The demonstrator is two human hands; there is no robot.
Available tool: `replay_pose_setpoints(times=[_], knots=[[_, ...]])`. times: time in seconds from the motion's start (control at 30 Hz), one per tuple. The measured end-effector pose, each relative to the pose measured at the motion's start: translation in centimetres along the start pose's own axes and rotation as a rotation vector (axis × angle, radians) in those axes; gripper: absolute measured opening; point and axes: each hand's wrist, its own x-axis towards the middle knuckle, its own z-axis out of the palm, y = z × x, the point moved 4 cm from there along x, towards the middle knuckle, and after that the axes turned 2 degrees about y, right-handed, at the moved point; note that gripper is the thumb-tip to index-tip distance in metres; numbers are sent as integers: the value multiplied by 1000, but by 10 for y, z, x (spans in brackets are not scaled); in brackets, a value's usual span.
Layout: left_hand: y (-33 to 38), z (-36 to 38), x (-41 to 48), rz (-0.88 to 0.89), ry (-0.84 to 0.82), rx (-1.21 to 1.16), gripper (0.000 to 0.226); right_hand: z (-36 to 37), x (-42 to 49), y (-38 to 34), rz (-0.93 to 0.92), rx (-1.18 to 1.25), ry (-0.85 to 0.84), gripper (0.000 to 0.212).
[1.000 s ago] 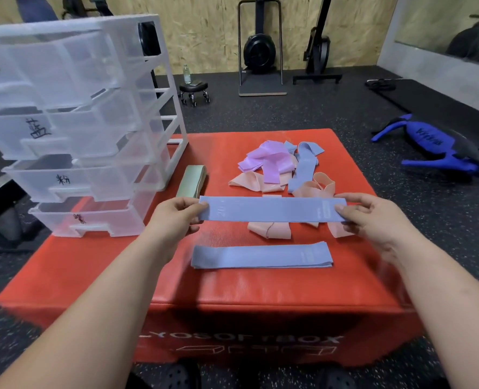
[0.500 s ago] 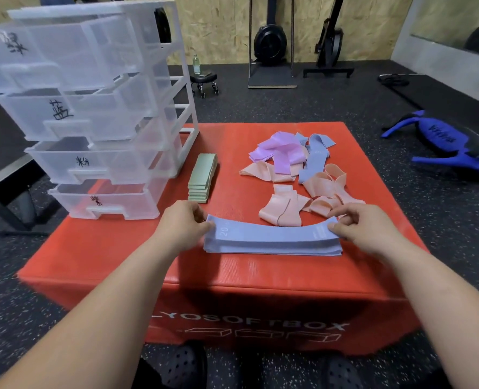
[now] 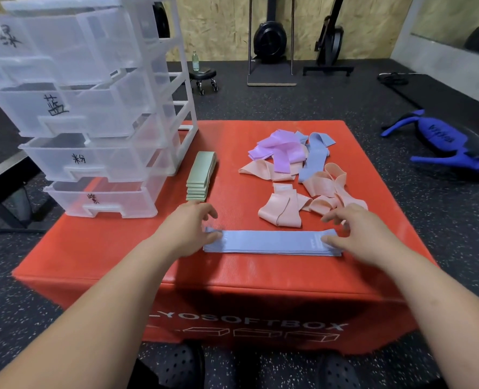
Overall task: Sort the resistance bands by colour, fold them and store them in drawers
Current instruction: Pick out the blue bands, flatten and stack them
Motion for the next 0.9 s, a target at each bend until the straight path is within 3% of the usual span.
replay_pose_setpoints(times=[0.1,0.17,0.5,0.77,0.9], knots=[[5,1,-7,149,-140,7,72,-2,-4,0,-116,-27,-103,56],[8,4,-11,181,-195,30,79,2,-7,1,-137,-56,-154,67],[15,2,-11,200,-139,23,63,6,-5,2,-129,-113,-153,63],[10,6,-3,235,-141,45,73,3,1,2,-168,-122,-168,69],[16,9,12,254,-92,-24,71,-5,12,-1,-175,-35,-52,58]])
